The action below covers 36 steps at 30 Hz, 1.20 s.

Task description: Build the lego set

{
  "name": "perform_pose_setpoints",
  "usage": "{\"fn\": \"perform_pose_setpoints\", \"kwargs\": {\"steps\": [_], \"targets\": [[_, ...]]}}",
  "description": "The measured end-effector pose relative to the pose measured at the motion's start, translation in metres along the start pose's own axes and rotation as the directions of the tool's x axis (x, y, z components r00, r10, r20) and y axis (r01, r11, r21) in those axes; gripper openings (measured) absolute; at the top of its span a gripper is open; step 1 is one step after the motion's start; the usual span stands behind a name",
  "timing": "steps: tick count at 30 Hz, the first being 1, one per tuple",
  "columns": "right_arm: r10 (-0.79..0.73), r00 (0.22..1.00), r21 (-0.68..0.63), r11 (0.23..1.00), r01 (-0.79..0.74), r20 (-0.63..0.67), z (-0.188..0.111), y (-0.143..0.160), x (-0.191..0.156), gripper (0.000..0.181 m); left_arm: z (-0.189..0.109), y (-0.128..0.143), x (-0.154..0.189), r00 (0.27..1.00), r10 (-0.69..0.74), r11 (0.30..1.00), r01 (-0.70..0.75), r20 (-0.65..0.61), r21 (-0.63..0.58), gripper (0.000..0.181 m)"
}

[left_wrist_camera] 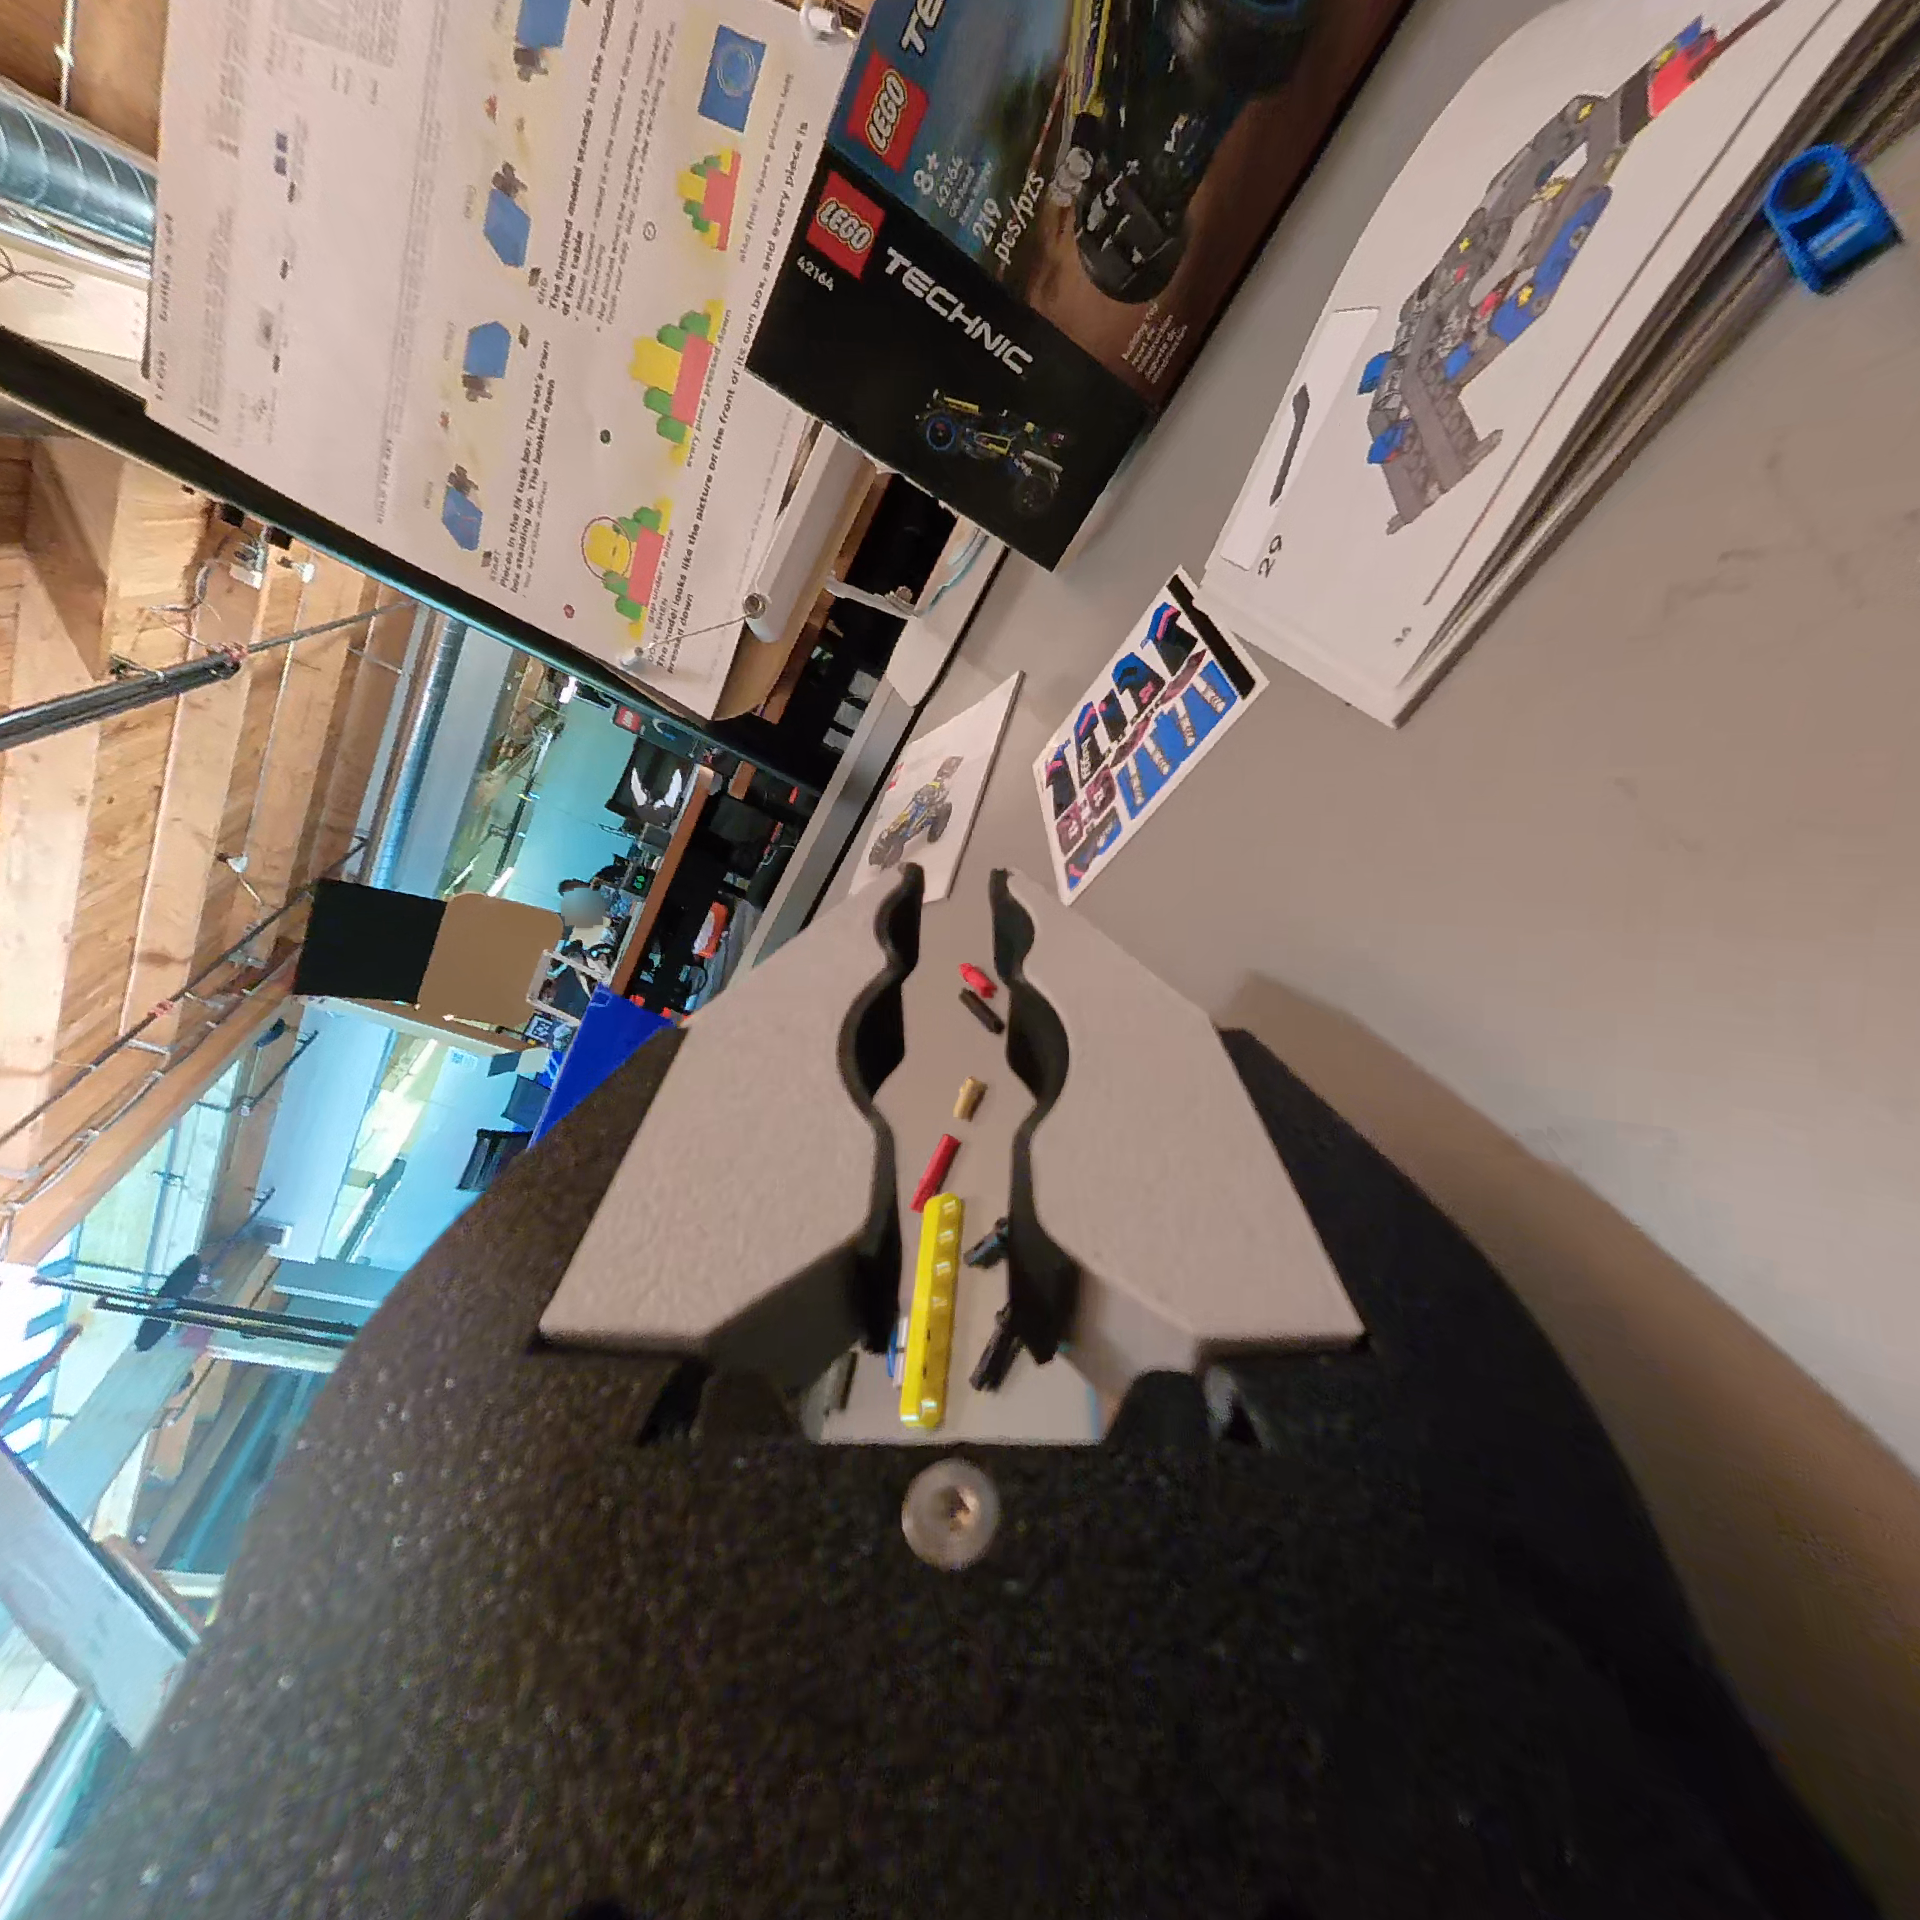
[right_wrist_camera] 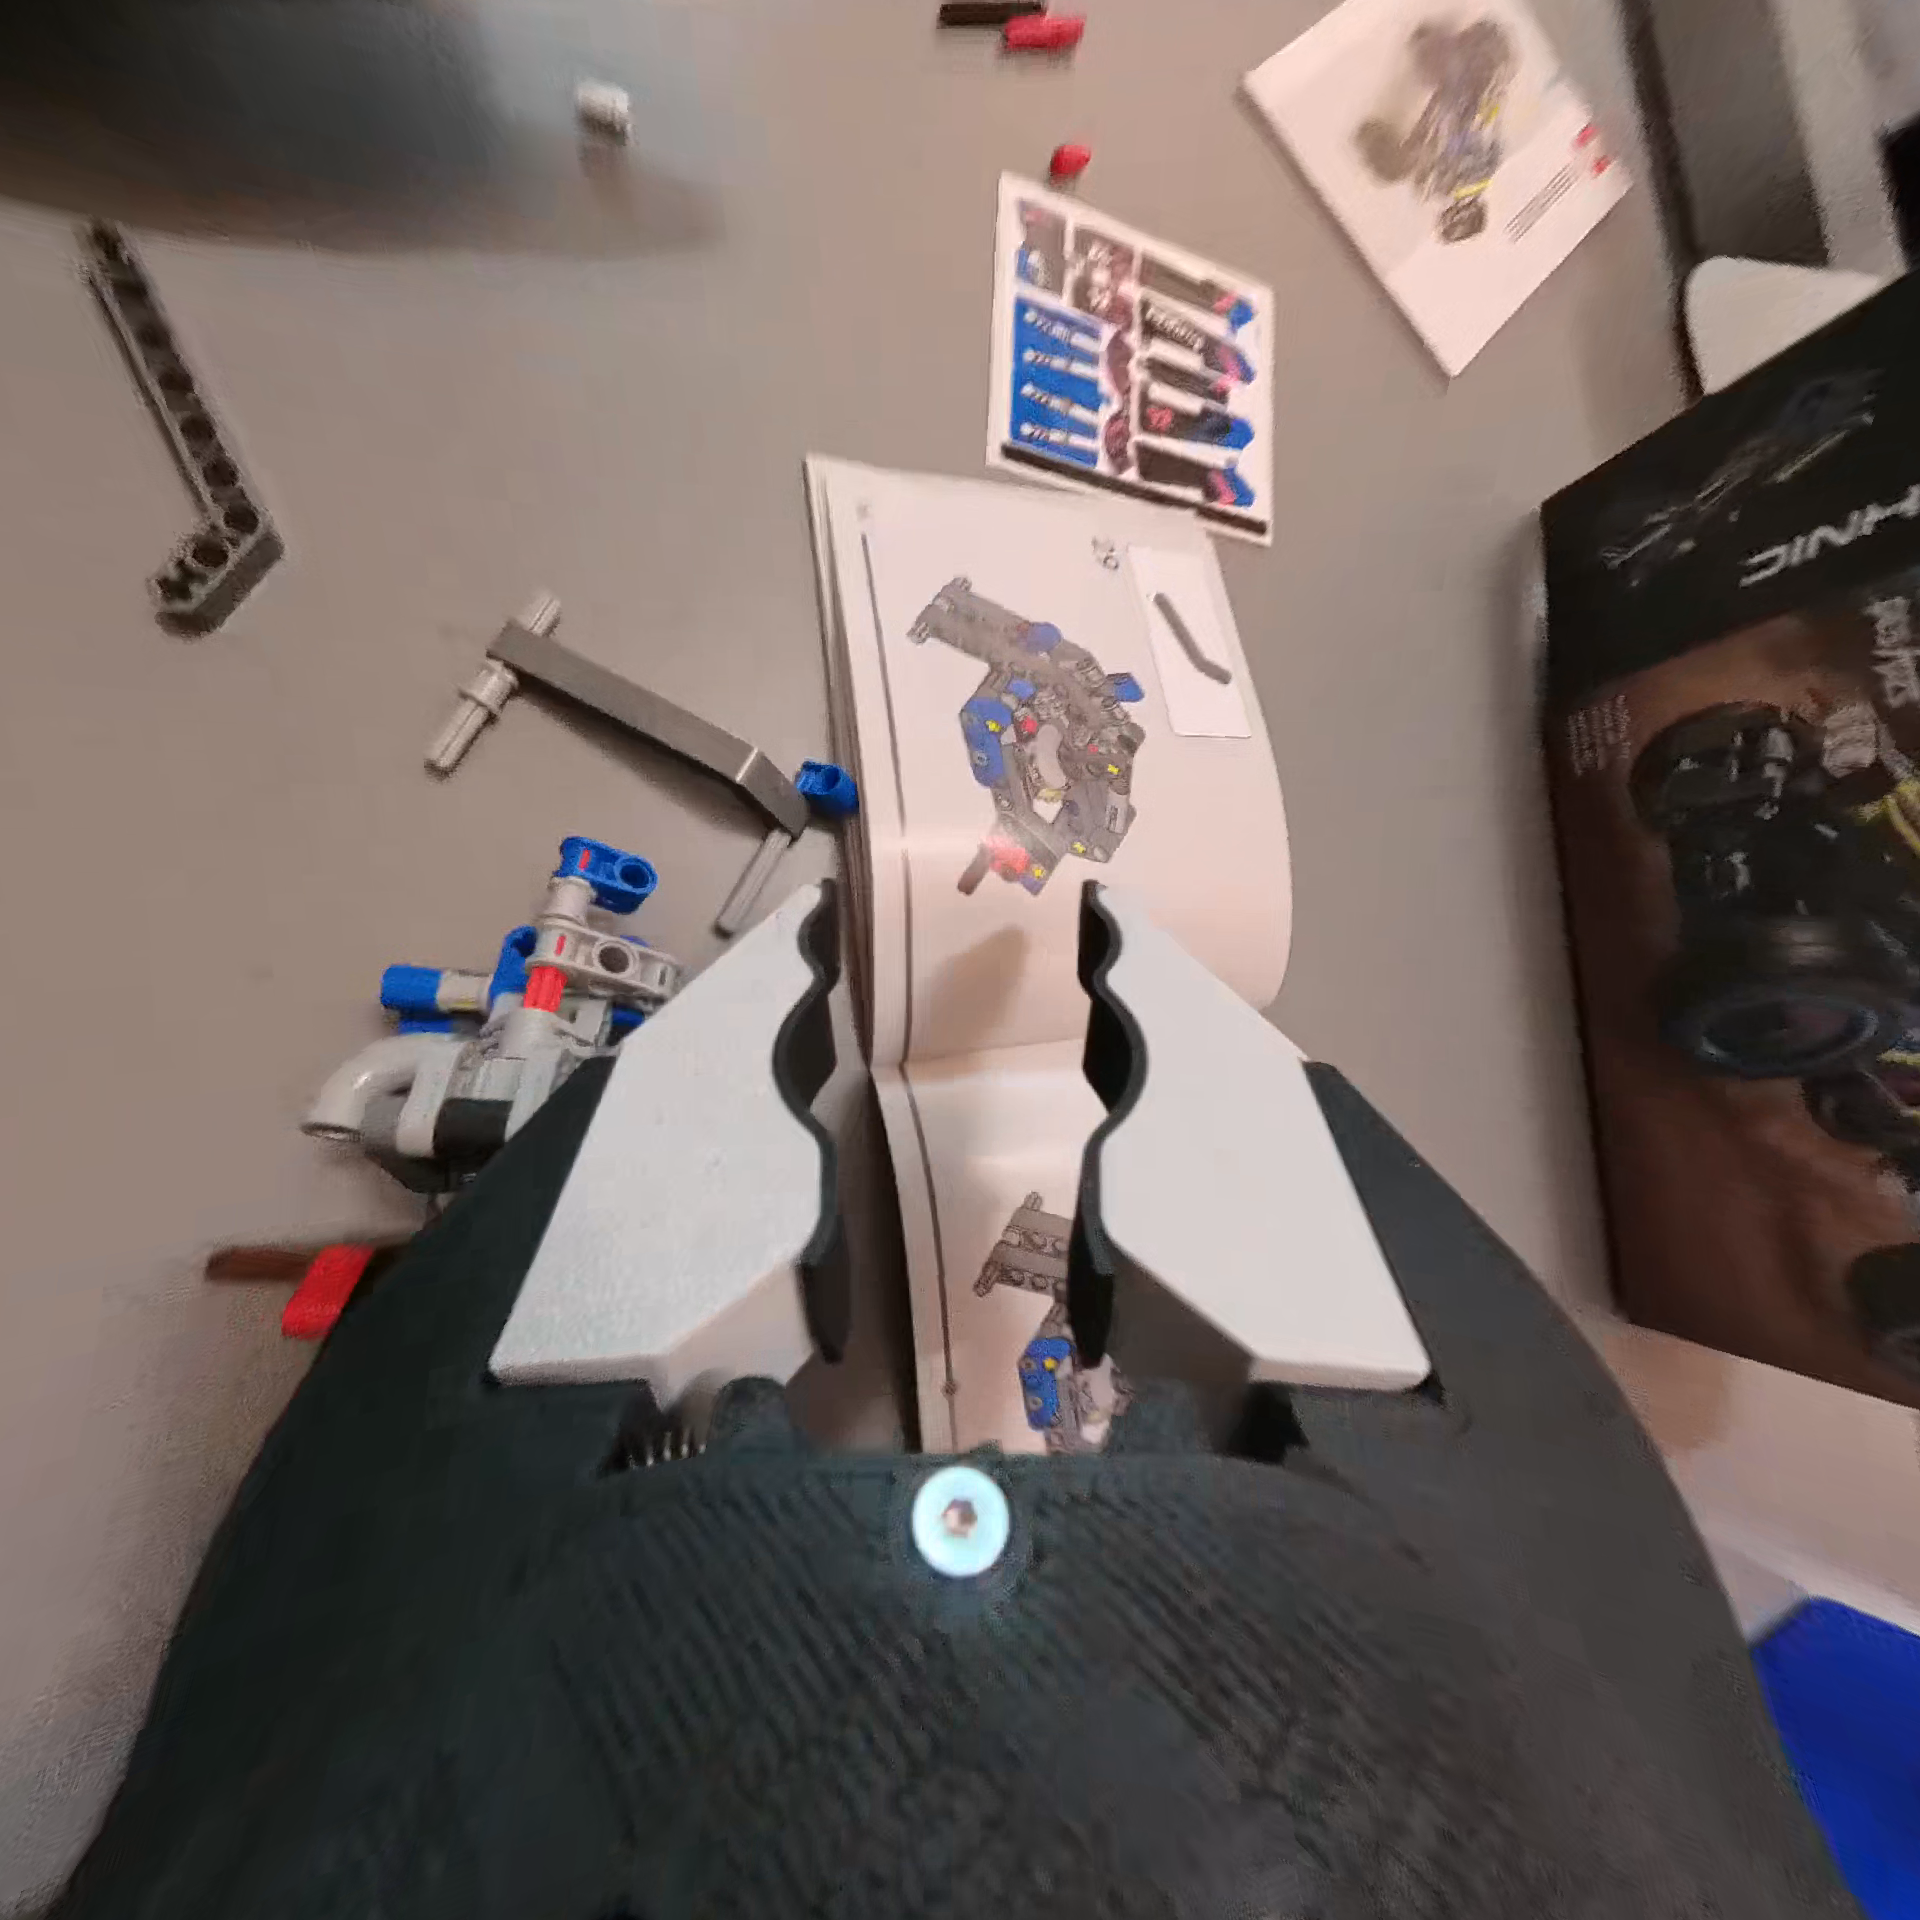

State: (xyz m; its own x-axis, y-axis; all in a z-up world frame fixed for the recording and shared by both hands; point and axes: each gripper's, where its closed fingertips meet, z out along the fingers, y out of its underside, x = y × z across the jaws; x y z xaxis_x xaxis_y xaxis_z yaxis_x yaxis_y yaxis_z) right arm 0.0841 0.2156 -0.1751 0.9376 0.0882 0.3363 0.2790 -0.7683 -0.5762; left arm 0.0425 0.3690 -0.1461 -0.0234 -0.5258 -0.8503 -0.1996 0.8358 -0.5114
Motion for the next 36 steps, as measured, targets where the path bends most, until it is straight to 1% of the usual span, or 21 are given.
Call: {"fn": "perform_pose_setpoints", "kwargs": {"steps": [2,3,7,10,11,13,15,17,19,21,22,24,26,27,28,29,31,32,34,35,36], "targets": [[-0.052,0.999,-0.064,0.997,0.053,0.003,0.001,0.000,0.001,0.036,-0.002,0.004,0.000,1.000,0.019,1.000,-0.019,-0.009,0.002,0.010],[-0.060,0.998,-0.072,0.996,0.061,0.020,0.003,-0.001,0.000,0.034,-0.003,0.007,-0.001,1.000,0.025,1.000,-0.025,-0.009,0.001,0.010],[-0.030,0.996,-0.117,0.992,0.040,0.087,0.013,0.007,-0.004,0.033,-0.005,0.021,-0.004,1.000,-0.002,0.999,0.001,-0.026,-0.032,0.011],[-0.047,0.991,-0.116,0.991,0.062,0.125,0.016,0.010,-0.013,0.033,-0.006,0.025,-0.005,1.000,0.007,0.999,-0.008,-0.025,-0.037,0.011],[-0.061,0.990,-0.104,0.992,0.075,0.129,0.016,0.010,-0.015,0.032,-0.006,0.025,-0.004,0.999,0.013,0.999,-0.015,-0.029,-0.040,0.011],[-0.098,0.991,-0.113,0.988,0.108,0.091,0.014,0.013,-0.009,0.020,-0.005,0.026,-0.002,0.999,0.030,0.998,-0.032,-0.036,-0.050,0.011],[-0.117,0.991,-0.105,0.987,0.123,0.068,0.013,0.017,-0.003,0.014,-0.004,0.025,0.001,0.998,0.045,0.998,-0.047,-0.044,-0.049,0.012],[-0.107,0.991,-0.069,0.991,0.113,0.085,0.011,0.019,-0.003,0.011,-0.004,0.020,0.003,0.997,0.043,0.999,-0.045,-0.058,-0.028,0.012],[-0.093,0.992,-0.009,0.995,0.094,0.085,0.006,0.018,-0.002,0.005,-0.003,0.007,0.005,0.994,0.014,1.000,-0.011,-0.112,0.028,0.013],[-0.062,0.993,0.061,0.997,0.056,0.099,0.000,0.017,-0.003,0.000,0.001,-0.014,0.006,0.980,-0.006,0.995,0.026,-0.199,0.101,0.014],[-0.044,0.994,0.098,0.995,0.034,0.098,-0.003,0.017,-0.001,0.000,0.004,-0.025,0.012,0.960,-0.006,0.991,0.044,-0.280,0.129,0.014],[0.000,0.992,0.147,0.989,-0.018,0.123,-0.006,0.019,0.000,0.000,0.009,-0.046,0.033,0.867,0.009,0.983,0.084,-0.498,0.165,0.019],[-0.002,0.991,0.175,0.984,-0.021,0.133,-0.007,0.020,0.000,0.000,0.011,-0.062,0.048,0.748,0.031,0.976,0.120,-0.663,0.181,0.022],[-0.018,0.994,0.197,0.980,-0.004,0.112,-0.008,0.018,0.002,0.015,0.010,-0.069,0.055,0.674,0.060,0.971,0.132,-0.736,0.200,0.023],[-0.029,0.994,0.212,0.977,0.007,0.102,-0.009,0.015,0.003,0.026,0.009,-0.074,0.061,0.603,0.086,0.966,0.146,-0.793,0.216,0.025],[-0.037,0.994,0.214,0.977,0.014,0.104,-0.008,0.013,0.002,0.030,0.010,-0.076,0.066,0.536,0.101,0.964,0.155,-0.838,0.215,0.026],[-0.065,0.991,0.196,0.980,0.041,0.120,0.000,0.015,0.000,0.028,0.017,-0.069,0.076,0.415,0.101,0.977,0.132,-0.904,0.170,0.032],[-0.077,0.989,0.176,0.983,0.055,0.124,0.005,0.019,-0.001,0.025,0.021,-0.066,0.080,0.371,0.088,0.982,0.122,-0.925,0.142,0.034],[-0.095,0.990,0.161,0.984,0.078,0.101,0.011,0.024,0.003,0.013,0.019,-0.062,0.089,0.267,0.079,0.987,0.115,-0.961,0.113,0.035],[-0.102,0.990,0.166,0.982,0.085,0.097,0.012,0.026,0.003,0.002,0.018,-0.061,0.092,0.230,0.080,0.988,0.112,-0.970,0.108,0.037],[-0.102,0.990,0.168,0.982,0.085,0.096,0.013,0.027,0.003,0.000,0.018,-0.061,0.095,0.210,0.084,0.988,0.109,-0.974,0.108,0.035]]}}
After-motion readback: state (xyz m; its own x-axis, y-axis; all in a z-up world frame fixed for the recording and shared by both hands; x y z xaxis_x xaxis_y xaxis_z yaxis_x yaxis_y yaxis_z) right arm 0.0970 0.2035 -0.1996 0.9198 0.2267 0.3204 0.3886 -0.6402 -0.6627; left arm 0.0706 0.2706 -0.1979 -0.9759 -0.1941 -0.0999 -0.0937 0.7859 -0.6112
